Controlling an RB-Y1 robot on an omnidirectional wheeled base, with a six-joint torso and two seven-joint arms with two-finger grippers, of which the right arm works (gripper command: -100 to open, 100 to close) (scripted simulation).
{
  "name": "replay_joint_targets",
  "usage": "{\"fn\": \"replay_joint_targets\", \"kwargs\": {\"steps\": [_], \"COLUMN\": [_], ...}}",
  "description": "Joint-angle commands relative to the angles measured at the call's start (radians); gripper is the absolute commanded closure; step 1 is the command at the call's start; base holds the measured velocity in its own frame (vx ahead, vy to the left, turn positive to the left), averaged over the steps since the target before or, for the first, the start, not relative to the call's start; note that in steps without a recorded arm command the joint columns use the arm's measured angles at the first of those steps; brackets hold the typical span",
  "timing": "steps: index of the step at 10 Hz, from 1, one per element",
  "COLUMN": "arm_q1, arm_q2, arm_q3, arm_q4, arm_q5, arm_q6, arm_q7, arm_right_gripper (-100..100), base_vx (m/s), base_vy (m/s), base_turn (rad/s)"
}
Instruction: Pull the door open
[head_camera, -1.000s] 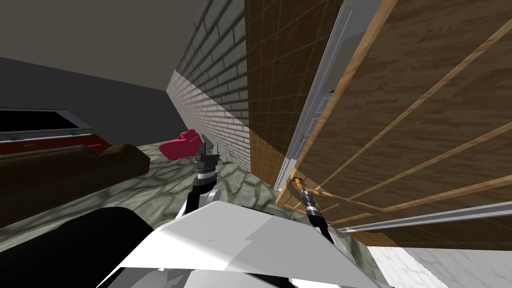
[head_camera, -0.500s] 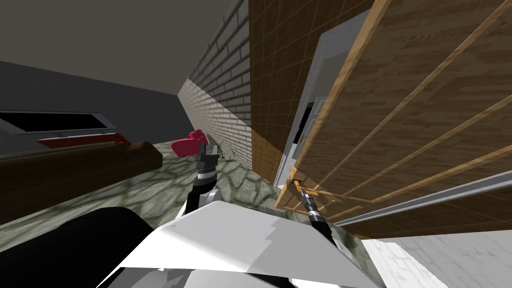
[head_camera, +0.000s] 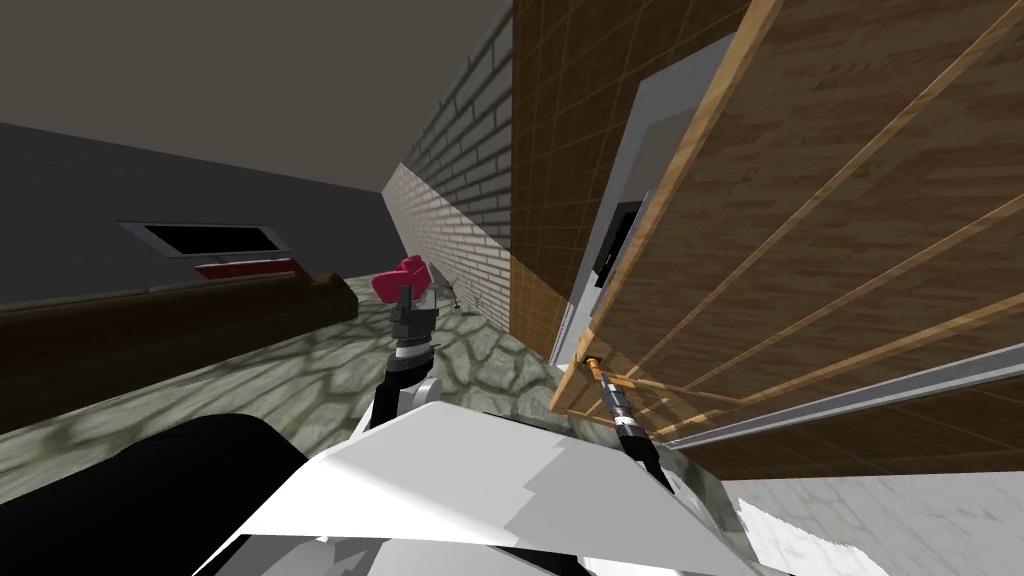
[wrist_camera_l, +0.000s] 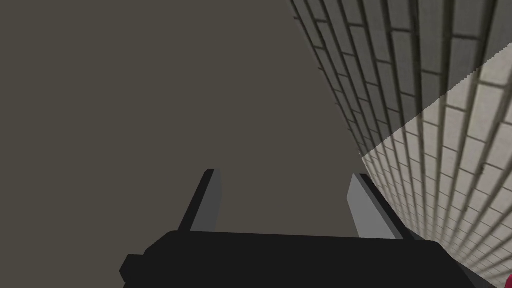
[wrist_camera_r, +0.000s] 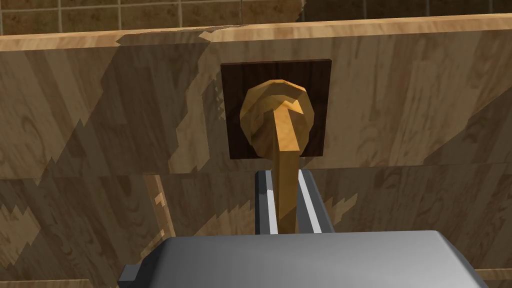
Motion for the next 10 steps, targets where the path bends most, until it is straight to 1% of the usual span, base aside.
{"fn": "replay_joint_targets", "kwargs": {"steps": [1,4,7,8,10], "arm_q1": [-0.006,-0.023,-0.034,-0.041,-0.044], "arm_q2": [0.006,0.008,0.009,0.013,0.016], "arm_q3": [0.012,0.027,0.036,0.037,0.026], "arm_q4": [0.001,0.008,0.012,0.027,0.035], "arm_q5": [-0.005,-0.017,-0.025,-0.022,-0.004], "arm_q6": [0.003,0.009,0.013,0.005,0.0], "arm_q7": [0.005,0.013,0.018,0.017,0.012], "arm_right_gripper": [100,100,100,100,100], "base_vx": [-0.233,-0.211,-0.191,-0.093,-0.199], "base_vy": [-0.123,-0.107,-0.104,-0.029,-0.041], "base_turn": [0.207,0.165,0.118,0.039,0.162]}}
